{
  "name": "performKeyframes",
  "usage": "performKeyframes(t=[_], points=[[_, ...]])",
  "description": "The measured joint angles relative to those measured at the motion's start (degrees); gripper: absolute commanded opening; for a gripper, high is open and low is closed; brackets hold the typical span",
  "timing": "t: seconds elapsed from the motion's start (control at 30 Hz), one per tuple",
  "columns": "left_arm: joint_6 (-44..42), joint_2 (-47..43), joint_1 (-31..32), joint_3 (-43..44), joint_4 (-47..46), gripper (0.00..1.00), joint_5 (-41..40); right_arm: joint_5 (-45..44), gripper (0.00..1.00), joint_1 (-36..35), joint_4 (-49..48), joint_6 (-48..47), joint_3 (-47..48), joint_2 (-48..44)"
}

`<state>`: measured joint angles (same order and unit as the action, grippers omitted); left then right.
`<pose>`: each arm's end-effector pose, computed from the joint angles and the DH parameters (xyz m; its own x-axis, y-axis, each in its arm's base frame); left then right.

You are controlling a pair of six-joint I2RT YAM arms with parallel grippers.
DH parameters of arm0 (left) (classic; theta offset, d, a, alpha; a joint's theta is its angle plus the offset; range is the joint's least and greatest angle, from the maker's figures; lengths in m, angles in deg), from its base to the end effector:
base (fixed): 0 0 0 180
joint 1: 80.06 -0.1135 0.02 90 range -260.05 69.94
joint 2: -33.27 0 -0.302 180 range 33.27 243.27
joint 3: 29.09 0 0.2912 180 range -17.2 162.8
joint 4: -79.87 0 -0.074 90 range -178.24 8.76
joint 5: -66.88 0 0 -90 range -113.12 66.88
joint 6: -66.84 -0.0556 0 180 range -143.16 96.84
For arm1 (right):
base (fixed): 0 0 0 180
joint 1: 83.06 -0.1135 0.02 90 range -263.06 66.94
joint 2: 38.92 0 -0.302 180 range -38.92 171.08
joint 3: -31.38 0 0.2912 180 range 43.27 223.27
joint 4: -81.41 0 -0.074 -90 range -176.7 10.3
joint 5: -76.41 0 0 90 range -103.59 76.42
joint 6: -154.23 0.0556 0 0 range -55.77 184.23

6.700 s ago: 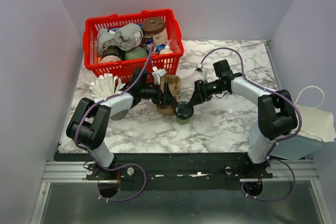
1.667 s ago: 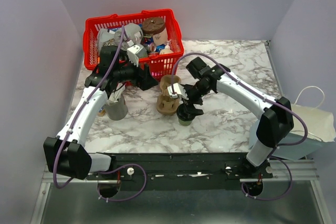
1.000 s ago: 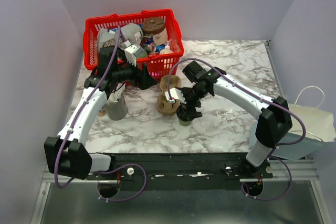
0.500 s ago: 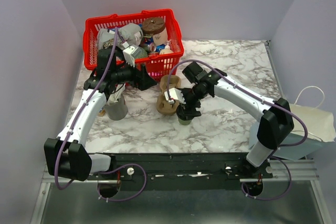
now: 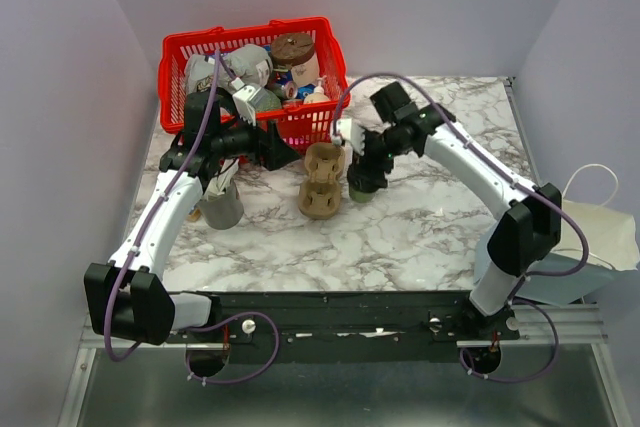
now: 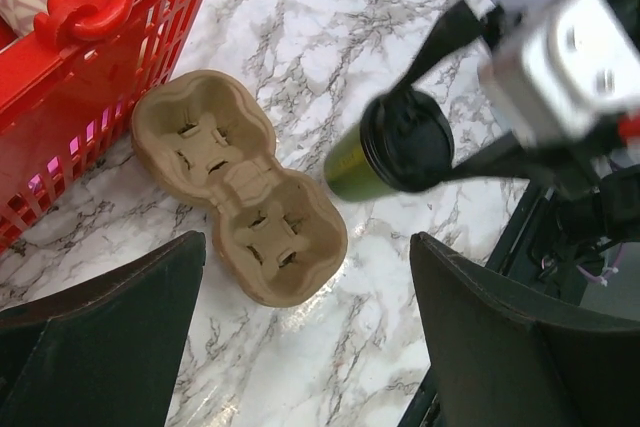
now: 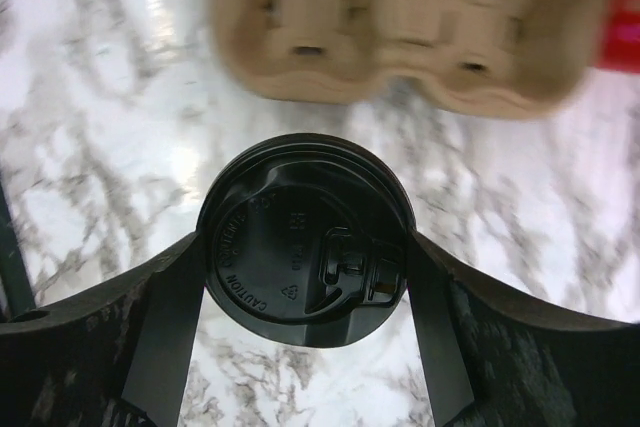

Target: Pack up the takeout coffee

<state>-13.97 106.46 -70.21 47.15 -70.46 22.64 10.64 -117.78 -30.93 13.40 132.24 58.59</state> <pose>0.3127 -0.0947 0.3676 -0.5556 -0.0166 -0.8313 0.6703 0.5826 -0.4597 0.3193 0.2490 0.3176 0.0482 -0.8267 -0.5605 -0.9947 0.0115 -0.1025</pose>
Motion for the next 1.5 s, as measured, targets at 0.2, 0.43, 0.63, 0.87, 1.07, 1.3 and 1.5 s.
performKeyframes(t=[0.2, 0.43, 0.63, 0.87, 1.07, 1.3, 1.5], points=[[0.96, 0.15, 0.0, -0.02, -0.98, 0.91, 0.42, -0.17, 0.76, 9.84, 0.5, 7.93, 14.88, 7.85], [1.2, 0.2, -0.02, -0.02, -1.03, 0.91, 0.44, -2.03, 0.76, 13.9, 1.05, 13.49, 26.95, 16.9], [1.16, 0.2, -0.09, -0.04, -0.96, 0.91, 0.44, -4.98, 0.76, 13.79, 0.87, 16.35, 31.85, 22.1], [1.14, 0.2, -0.61, -0.44, -0.76, 0.92, 0.44, -8.17, 0.79, 13.86, 0.87, 17.77, 35.01, 26.49], [1.16, 0.2, -0.76, -0.44, -0.76, 0.94, 0.44, -10.01, 0.92, 14.19, 0.87, 18.62, 35.6, 27.61], [0.92, 0.2, -0.79, -0.39, 0.66, 0.93, 0.37, -11.32, 0.98, 14.78, 0.87, 21.22, 35.65, 28.09], [-0.81, 0.37, -0.35, 2.08, 3.58, 0.9, -1.14, -11.5, 1.0, 14.93, 0.85, 22.88, 36.81, 27.93]])
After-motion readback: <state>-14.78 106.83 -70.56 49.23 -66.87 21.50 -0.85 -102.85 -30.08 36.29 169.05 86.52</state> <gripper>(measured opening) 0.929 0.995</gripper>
